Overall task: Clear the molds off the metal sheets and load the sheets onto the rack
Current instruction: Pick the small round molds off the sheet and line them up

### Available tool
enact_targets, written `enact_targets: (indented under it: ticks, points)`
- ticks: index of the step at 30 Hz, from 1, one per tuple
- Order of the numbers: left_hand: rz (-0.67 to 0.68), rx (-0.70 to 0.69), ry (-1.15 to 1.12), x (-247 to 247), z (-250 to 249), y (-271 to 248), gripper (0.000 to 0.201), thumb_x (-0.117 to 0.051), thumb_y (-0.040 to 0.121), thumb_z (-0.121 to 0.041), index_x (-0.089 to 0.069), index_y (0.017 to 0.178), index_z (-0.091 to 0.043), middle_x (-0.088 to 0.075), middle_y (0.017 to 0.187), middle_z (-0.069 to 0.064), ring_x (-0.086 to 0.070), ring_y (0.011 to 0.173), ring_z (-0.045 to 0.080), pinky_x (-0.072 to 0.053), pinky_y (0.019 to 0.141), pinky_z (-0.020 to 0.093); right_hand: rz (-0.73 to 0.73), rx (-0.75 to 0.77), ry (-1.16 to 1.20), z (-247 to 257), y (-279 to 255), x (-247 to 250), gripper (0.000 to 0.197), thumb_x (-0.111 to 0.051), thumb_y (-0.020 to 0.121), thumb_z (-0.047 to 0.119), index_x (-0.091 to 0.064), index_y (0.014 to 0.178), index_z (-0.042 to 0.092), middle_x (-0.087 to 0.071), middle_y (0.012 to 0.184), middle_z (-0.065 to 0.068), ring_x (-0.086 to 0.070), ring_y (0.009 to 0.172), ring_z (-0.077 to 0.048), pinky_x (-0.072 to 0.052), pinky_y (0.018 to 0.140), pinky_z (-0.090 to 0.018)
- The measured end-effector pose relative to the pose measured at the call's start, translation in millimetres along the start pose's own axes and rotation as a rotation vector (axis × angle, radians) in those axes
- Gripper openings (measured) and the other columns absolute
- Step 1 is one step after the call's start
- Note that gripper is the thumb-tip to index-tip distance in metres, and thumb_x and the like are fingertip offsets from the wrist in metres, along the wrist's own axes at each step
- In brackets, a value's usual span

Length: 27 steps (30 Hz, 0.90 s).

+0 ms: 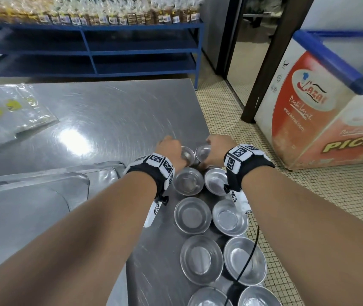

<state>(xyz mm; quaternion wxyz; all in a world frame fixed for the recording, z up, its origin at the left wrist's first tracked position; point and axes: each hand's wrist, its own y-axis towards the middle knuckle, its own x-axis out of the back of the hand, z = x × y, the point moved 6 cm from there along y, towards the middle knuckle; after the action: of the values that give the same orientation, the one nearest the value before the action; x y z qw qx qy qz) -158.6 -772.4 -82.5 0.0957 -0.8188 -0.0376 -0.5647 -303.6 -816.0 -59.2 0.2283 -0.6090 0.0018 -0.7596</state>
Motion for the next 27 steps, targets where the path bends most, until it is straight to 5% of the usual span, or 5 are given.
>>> enact_targets:
  ticks: [6, 14, 18, 22, 27]
  points:
    - [-0.014, -0.023, 0.057, 15, 5, -23, 0.044, -0.062, 0.082, -0.047, -0.063, 0.108, -0.012, -0.056, 0.113, 0.008, -0.055, 0.109, 0.026, -0.049, 0.094, 0.037, -0.048, 0.003, 0.037, 5, -18, 14, 0.071, -0.084, 0.072, 0.035, -0.054, 0.130, 0.009, -0.059, 0.126, -0.009, -0.060, 0.113, -0.027, -0.053, 0.093, -0.037]
    - [-0.017, -0.039, -0.024, 70, 10, -86, 0.036, -0.069, 0.083, -0.029, -0.067, 0.108, -0.004, -0.068, 0.108, 0.013, -0.064, 0.103, 0.032, -0.055, 0.088, 0.041, -0.047, -0.001, -0.028, 43, -81, 46, 0.055, -0.081, 0.077, 0.035, -0.063, 0.123, 0.009, -0.065, 0.120, -0.008, -0.062, 0.109, -0.026, -0.051, 0.088, -0.034]
    - [-0.022, -0.050, -0.011, 112, 13, -136, 0.035, -0.065, 0.086, -0.028, -0.066, 0.109, -0.001, -0.069, 0.107, 0.015, -0.065, 0.099, 0.032, -0.056, 0.085, 0.036, -0.059, 0.007, -0.075, 79, -136, 64, 0.043, -0.078, 0.080, 0.034, -0.068, 0.115, 0.010, -0.069, 0.112, -0.008, -0.064, 0.104, -0.026, -0.049, 0.079, -0.031]
    - [-0.045, -0.076, -0.006, 151, 21, -201, 0.025, -0.065, 0.086, -0.031, -0.063, 0.092, -0.007, -0.070, 0.106, 0.014, -0.066, 0.100, 0.032, -0.056, 0.086, 0.037, -0.083, -0.004, -0.065, 119, -203, 74, 0.043, -0.079, 0.076, 0.040, -0.069, 0.109, 0.015, -0.069, 0.110, -0.004, -0.065, 0.099, -0.025, -0.051, 0.079, -0.032]
    - [-0.046, -0.095, -0.035, 184, 52, -301, 0.039, -0.066, 0.079, -0.039, -0.069, 0.106, -0.012, -0.070, 0.102, 0.008, -0.066, 0.097, 0.030, -0.055, 0.087, 0.040, -0.064, 0.020, -0.103, 189, -296, 61, 0.043, -0.079, 0.075, 0.039, -0.071, 0.111, 0.017, -0.068, 0.119, -0.001, -0.065, 0.105, -0.025, -0.049, 0.080, -0.028]
